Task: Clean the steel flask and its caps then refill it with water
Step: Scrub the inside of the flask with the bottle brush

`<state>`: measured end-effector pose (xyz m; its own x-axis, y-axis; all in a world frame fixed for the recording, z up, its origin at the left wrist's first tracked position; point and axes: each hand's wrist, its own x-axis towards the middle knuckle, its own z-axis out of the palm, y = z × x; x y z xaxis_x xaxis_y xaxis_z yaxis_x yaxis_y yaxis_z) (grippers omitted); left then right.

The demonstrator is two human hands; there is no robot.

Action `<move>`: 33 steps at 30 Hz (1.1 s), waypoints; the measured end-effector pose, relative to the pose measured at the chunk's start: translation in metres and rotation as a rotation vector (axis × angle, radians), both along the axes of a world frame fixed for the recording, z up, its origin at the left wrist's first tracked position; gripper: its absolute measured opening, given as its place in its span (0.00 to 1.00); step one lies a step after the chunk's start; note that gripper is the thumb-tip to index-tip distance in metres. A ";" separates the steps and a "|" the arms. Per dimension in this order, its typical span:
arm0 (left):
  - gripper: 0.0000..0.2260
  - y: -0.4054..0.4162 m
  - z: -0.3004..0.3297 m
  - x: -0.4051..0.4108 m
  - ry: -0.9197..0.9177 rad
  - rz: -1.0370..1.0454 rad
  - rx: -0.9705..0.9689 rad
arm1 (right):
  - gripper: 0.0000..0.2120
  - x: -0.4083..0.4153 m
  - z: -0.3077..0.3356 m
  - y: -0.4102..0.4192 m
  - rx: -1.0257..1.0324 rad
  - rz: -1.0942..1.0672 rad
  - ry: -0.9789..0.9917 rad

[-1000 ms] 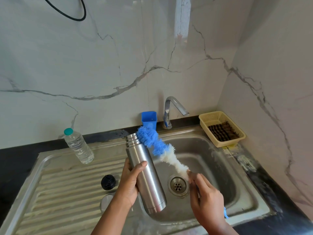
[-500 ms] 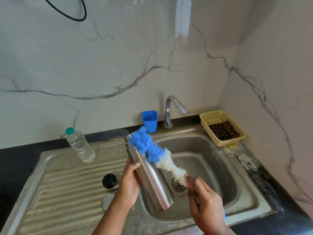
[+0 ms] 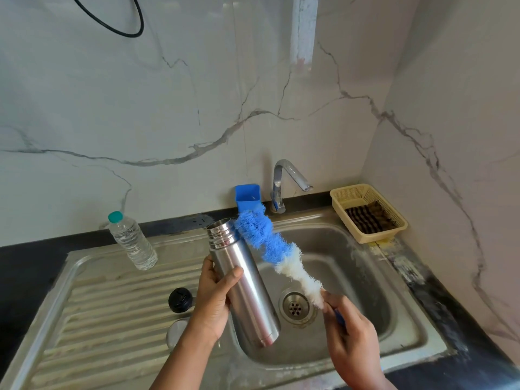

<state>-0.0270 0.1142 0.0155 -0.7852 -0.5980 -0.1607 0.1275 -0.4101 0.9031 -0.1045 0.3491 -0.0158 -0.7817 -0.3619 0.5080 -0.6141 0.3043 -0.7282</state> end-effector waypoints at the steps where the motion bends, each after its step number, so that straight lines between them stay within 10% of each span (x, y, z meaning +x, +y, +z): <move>1: 0.47 -0.001 0.000 0.000 0.003 0.002 -0.010 | 0.15 -0.001 0.002 0.001 -0.014 0.015 0.006; 8: 0.36 0.006 0.001 0.000 0.027 -0.056 0.023 | 0.14 -0.007 0.005 -0.001 0.001 0.071 0.021; 21: 0.46 -0.002 0.007 0.005 0.000 -0.236 0.006 | 0.13 -0.009 0.009 0.004 -0.080 0.118 -0.106; 28: 0.23 -0.015 0.047 0.002 -0.038 -0.365 -0.400 | 0.14 -0.032 0.020 0.018 -0.007 0.110 -0.108; 33: 0.31 -0.027 0.050 -0.005 -0.332 -0.003 -1.155 | 0.22 -0.031 0.020 0.021 0.003 -0.136 -0.056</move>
<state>-0.0317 0.0869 0.0657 -0.8085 -0.5208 0.2741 -0.1810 0.6633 0.7262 -0.1358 0.3703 0.0044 -0.8508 -0.2522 0.4611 -0.5253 0.3838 -0.7594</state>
